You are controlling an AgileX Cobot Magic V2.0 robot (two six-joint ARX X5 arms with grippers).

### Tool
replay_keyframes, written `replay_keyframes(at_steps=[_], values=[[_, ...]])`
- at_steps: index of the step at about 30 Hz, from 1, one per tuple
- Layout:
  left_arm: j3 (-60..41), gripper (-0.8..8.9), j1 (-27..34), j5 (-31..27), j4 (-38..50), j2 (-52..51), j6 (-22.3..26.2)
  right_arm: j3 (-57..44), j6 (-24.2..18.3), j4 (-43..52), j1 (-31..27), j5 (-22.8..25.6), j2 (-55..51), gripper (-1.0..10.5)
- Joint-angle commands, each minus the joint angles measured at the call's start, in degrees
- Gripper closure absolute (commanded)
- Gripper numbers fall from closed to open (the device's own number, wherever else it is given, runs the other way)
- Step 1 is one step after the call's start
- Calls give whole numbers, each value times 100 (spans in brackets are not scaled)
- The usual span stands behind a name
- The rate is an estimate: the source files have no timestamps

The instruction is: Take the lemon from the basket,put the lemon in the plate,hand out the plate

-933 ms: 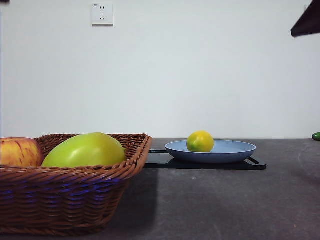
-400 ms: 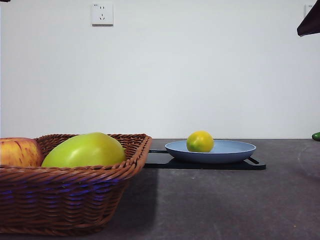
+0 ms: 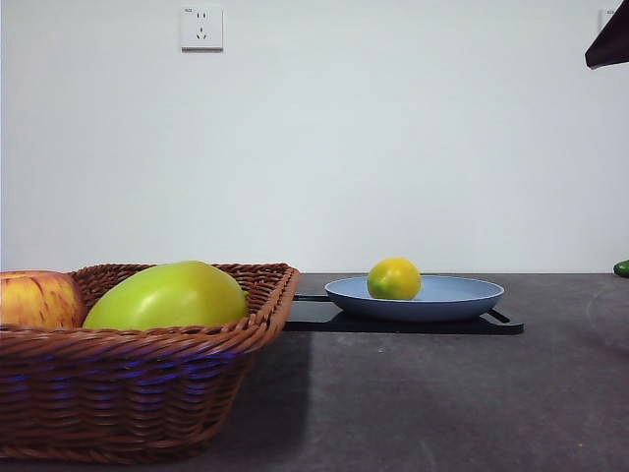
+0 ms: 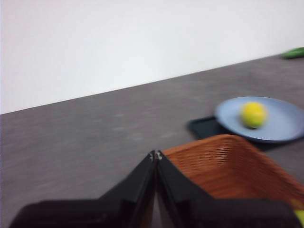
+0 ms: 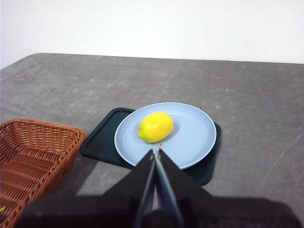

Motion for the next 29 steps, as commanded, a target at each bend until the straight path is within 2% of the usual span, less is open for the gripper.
replay_keyframes(at_steps=[1,6,14,19,29], values=[[-203,805,431,-127,52,-164,114,52,48,55,35,26,9,943],[-949,805,984,-87,726,-426,52,52,48,55,35,26,7,943],[-2166,805,1163,-85,1585,-660,-466,52,48,55,35,26,7,943],[-2500,805,1163,-83,1563,-839,-503,52,48,55,35,26,7,943],[-2544,805,1163,-87,1305,-870,-501,52,48,55,35,26,7,943]])
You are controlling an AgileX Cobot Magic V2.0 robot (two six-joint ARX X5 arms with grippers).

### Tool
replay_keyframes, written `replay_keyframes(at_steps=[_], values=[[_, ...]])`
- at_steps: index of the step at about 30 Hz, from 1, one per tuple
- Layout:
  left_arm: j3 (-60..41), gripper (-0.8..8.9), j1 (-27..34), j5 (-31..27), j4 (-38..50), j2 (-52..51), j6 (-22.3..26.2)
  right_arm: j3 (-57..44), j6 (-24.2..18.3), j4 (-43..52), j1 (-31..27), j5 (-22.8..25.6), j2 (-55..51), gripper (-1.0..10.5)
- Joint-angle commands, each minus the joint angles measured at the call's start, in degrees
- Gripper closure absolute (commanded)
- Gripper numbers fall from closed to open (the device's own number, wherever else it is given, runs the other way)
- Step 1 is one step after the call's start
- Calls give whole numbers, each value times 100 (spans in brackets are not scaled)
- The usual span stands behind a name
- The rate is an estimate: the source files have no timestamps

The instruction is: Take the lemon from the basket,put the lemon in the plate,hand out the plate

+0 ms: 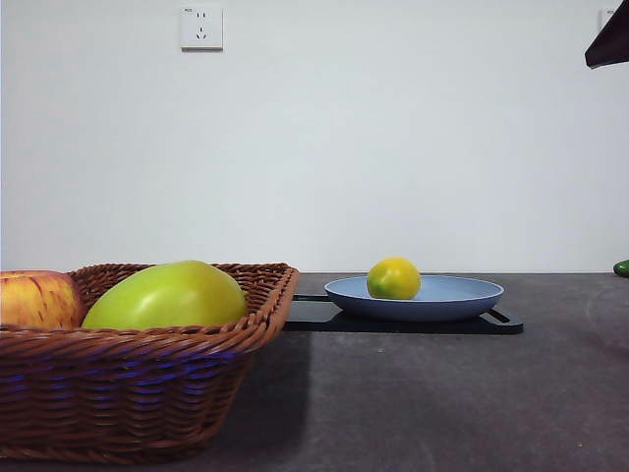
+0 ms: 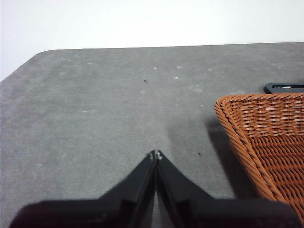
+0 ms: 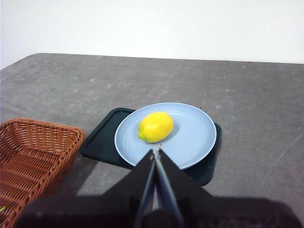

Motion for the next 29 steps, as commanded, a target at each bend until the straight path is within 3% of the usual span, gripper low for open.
replay_keyframes(at_steps=[1,24,29], values=[[-35,805,17,4,-50,-13,-35,52,50,55,37,26,13,943],[-35,805,17,4,-39,-13,-35,52,26,24,39,24,-42,943],[-35,805,17,4,-37,-13,-35,-133,-640,-109,-184,264,-778,943]])
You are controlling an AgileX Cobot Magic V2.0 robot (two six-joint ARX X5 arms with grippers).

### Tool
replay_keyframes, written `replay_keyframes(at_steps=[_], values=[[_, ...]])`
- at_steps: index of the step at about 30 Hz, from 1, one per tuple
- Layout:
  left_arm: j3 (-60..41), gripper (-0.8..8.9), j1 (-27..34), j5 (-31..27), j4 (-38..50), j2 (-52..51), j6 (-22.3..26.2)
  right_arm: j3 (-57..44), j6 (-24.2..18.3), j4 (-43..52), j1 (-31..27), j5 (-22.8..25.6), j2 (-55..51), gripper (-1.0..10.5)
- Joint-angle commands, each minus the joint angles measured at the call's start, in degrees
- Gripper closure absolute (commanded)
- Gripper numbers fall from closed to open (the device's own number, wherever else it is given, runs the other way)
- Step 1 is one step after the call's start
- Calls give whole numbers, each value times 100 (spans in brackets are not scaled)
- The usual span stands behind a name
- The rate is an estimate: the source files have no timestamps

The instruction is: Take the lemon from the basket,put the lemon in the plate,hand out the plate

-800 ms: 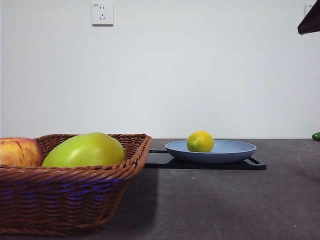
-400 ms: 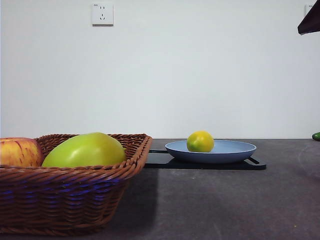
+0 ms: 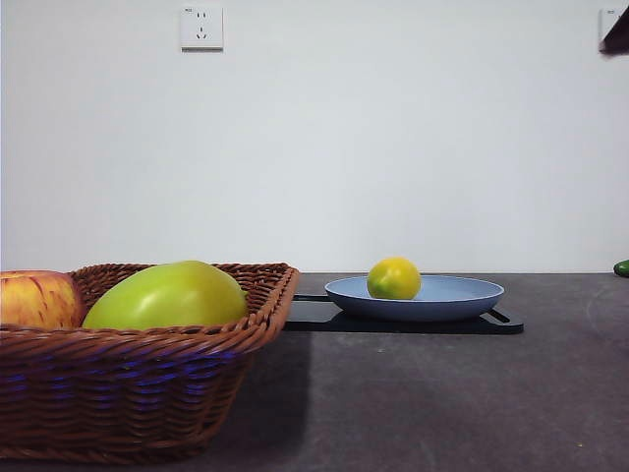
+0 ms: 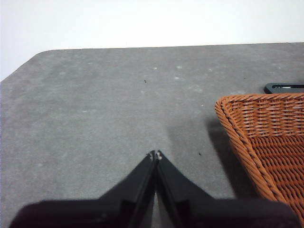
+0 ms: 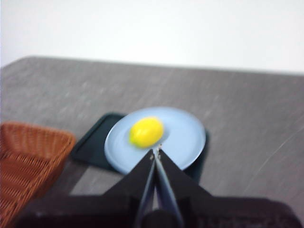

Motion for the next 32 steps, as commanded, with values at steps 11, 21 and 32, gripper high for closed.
replay_keyframes(at_steps=[11,21,32], values=[[-35,805,17,4,-39,-15,-35,-1875,-319,127,-2109,-2070,-1891,943],[-35,805,17,7,-39,-13,-35,-2529,-341,111,-2487,-2050,-2426,943],[-35,805,17,4,-37,-13,-35,-2529,-332,92,-2485,-2028,-2439,943]])
